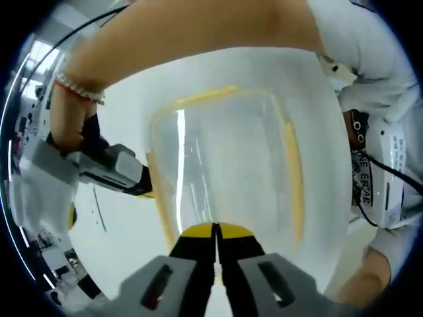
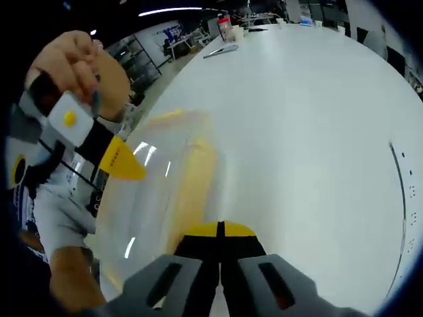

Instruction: Snap each plastic latch of the storage box into its locked position after aligning the lid with the box until every specified latch is closed and the lid sits flush.

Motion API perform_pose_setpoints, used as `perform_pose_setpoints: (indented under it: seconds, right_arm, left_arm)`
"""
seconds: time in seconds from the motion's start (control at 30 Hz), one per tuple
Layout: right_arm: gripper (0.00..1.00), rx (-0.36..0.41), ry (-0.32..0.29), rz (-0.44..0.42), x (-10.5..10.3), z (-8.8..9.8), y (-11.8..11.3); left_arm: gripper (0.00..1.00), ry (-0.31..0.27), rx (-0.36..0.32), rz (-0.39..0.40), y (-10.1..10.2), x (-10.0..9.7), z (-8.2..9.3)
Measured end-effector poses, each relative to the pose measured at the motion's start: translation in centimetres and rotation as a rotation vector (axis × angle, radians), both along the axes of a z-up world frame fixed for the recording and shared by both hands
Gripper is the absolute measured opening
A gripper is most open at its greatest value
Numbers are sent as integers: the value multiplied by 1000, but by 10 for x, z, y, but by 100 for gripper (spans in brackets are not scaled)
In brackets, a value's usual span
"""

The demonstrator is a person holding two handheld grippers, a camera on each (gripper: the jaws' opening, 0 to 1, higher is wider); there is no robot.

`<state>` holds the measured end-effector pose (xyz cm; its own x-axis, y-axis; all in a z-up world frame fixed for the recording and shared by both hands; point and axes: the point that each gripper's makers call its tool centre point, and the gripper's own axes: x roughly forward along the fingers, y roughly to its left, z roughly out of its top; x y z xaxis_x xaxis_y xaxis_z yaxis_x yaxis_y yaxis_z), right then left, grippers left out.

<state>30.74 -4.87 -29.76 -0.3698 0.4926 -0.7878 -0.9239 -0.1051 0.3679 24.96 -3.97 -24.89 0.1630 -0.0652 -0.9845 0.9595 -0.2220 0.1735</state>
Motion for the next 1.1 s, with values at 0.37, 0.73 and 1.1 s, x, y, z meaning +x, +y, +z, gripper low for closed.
perform_pose_setpoints:
  seconds: [0.37, 0.73, 1.1]
  right_arm:
    - [0, 29, -111, 5, 3, 5, 3]
    - [0, -78, -185, 26, 6, 19, -6]
    - [0, -221, -125, 19, 6, 14, -11]
  left_arm:
    - [0, 25, -37, -6, 2, -1, 2]
    - [0, 38, -13, 38, 2, 2, 0]
    - [0, 39, -10, 41, 4, 0, -1]
